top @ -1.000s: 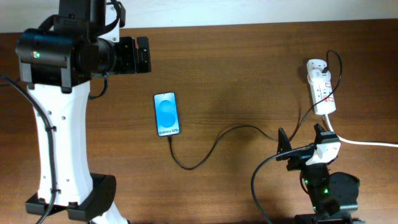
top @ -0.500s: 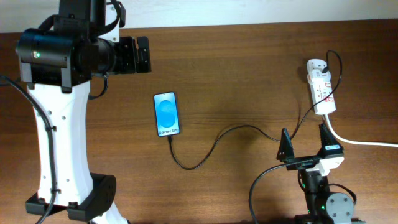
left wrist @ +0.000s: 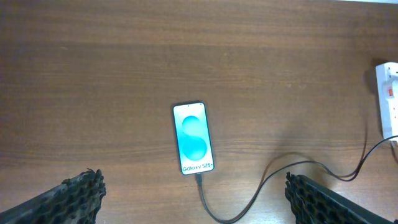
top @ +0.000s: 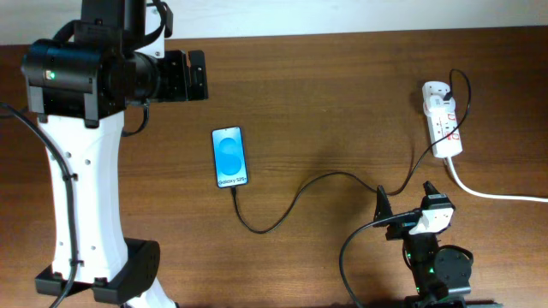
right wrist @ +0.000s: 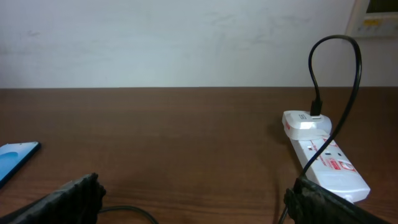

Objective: Plug charger to phone and switch on socket

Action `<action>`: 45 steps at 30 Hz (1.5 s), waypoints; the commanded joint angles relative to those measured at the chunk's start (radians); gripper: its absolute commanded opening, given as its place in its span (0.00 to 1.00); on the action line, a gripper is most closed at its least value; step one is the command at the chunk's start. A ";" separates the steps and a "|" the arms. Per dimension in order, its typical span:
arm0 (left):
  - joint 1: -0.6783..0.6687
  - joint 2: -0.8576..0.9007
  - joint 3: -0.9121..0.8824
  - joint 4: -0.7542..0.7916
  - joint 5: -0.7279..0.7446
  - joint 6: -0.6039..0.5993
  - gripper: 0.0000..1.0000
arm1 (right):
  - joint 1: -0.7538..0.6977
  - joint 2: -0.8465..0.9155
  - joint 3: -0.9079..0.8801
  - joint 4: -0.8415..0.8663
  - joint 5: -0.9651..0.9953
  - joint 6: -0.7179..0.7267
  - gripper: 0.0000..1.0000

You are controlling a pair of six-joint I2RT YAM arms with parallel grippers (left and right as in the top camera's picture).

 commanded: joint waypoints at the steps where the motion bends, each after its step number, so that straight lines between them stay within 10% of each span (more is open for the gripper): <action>1: 0.003 -0.011 0.000 -0.001 -0.007 -0.005 1.00 | 0.010 -0.011 -0.005 -0.005 0.012 0.005 0.98; 31: 0.003 -0.012 -0.021 0.039 -0.127 -0.005 0.99 | 0.010 -0.011 -0.005 -0.005 0.012 0.005 0.98; 45: 0.003 -0.566 -1.135 0.895 -0.109 0.011 0.99 | 0.010 -0.011 -0.005 -0.005 0.012 0.005 0.98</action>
